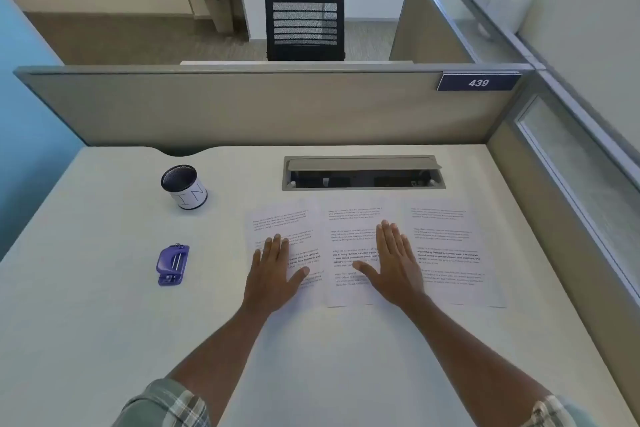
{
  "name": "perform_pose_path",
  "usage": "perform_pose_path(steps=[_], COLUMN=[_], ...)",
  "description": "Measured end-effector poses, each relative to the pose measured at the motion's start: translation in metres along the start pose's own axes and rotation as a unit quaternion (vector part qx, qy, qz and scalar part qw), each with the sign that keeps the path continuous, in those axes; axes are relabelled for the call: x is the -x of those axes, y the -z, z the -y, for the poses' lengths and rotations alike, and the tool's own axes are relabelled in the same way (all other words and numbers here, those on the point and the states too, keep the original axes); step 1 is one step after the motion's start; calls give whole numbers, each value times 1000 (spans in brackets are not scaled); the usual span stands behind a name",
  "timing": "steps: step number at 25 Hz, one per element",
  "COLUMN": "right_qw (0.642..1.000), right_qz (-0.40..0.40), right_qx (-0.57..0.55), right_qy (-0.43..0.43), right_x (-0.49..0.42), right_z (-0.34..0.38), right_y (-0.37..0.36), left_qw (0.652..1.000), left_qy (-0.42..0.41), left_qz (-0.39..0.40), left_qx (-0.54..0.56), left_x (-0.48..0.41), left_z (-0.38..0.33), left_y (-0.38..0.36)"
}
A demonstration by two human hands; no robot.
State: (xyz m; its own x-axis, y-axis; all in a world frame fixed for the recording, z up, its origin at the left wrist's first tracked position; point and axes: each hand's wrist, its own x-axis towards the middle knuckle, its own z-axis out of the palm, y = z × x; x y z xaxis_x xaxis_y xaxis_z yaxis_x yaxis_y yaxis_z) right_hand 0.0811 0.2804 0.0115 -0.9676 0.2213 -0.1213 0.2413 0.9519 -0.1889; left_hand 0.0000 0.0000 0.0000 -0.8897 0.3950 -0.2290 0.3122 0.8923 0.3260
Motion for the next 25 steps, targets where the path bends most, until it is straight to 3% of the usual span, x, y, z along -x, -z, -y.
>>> perform_pose_path(steps=[7, 25], right_qw=[997, 998], right_qz=[74, 55], right_qx=[-4, -25], right_qy=[0, 12], right_x=[11, 6], right_z=[-14, -14], right_y=[-23, -40], left_qw=[999, 998], left_qy=[4, -55], left_qz=[19, -5], left_qx=[-45, 20], left_x=[1, -7], left_z=[16, -3], left_y=[-13, -29])
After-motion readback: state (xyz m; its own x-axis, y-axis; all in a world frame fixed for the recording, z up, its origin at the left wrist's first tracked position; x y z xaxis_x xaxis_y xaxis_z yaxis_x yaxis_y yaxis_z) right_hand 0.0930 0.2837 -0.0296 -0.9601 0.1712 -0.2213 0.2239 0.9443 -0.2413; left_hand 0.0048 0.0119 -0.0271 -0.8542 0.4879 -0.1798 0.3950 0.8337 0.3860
